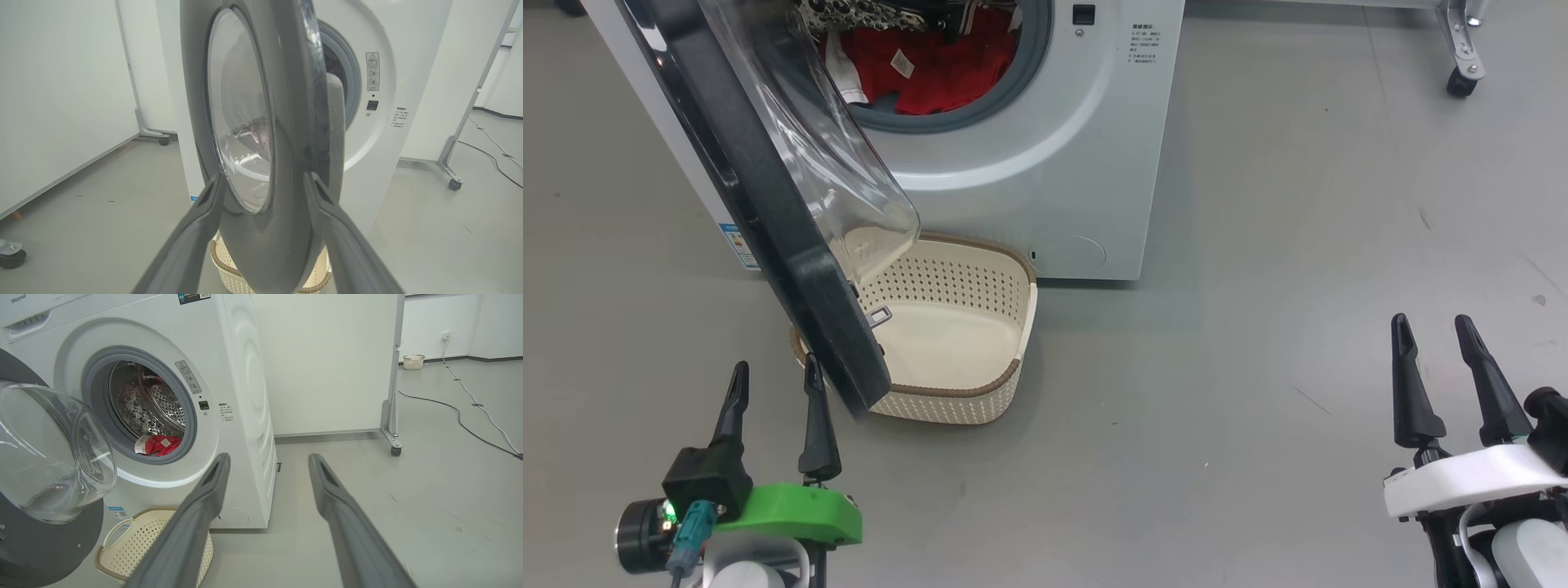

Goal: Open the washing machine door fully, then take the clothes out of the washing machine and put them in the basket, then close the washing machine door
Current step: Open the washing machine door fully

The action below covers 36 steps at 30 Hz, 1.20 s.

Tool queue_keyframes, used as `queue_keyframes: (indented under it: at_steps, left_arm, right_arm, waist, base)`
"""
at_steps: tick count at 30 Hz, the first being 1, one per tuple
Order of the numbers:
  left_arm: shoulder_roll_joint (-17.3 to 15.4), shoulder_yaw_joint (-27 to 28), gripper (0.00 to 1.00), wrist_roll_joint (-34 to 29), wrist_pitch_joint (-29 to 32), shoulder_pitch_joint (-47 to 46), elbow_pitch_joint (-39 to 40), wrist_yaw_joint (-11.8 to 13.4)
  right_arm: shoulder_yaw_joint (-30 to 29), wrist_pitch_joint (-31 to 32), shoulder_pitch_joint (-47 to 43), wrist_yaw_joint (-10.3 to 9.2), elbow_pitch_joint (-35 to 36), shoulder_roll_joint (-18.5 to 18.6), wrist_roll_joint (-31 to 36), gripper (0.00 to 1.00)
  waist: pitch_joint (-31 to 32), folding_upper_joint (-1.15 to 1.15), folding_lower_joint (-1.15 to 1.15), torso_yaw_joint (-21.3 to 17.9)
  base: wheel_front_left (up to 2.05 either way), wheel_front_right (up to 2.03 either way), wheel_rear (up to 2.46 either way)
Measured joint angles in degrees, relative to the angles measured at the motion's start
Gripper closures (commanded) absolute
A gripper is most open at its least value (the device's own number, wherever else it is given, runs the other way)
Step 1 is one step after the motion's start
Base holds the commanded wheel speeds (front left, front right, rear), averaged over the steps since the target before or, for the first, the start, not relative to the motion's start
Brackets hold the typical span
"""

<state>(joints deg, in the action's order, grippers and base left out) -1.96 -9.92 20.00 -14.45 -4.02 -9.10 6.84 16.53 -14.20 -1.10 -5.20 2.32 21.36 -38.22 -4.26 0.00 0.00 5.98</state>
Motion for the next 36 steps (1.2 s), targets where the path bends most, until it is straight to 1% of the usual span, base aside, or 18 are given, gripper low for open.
queue_keyframes:
  at_steps: [14, 16, 31, 36]
  left_arm:
    - [0.0, 0.0, 0.00, 0.0, 0.0, 0.4, 0.2, 0.0]
    - [0.0, 0.1, 0.00, 0.0, 0.0, 0.4, 0.3, 0.0]
    - [0.0, 0.1, 0.00, 0.0, 0.0, 0.4, 0.3, 0.0]
    - [0.0, 0.1, 0.00, 0.0, 0.0, 0.4, 0.3, 0.0]
  right_arm:
    - [-1.6, 0.0, -1.8, 0.12, 1.1, -1.5, 1.0, 0.00]
    - [-1.7, 0.0, -1.8, 0.59, 1.1, -1.6, 1.1, 0.00]
    - [-2.9, 0.0, -1.8, 1.12, 1.2, -2.4, 2.2, 0.00]
    - [-3.3, 0.0, -1.9, 1.60, 1.2, -2.6, 2.6, 0.00]
  waist:
    - [-0.5, 0.00, 0.00, -0.2]
    - [-0.6, 0.00, 0.00, -0.2]
    - [-1.0, 0.00, 0.00, -0.3]
    - [-0.9, 0.00, 0.00, -0.3]
  base:
    - [0.00, 0.00, 0.00]
    - [0.00, 0.00, 0.00]
    - [0.00, 0.00, 0.00]
    - [0.00, 0.00, 0.00]
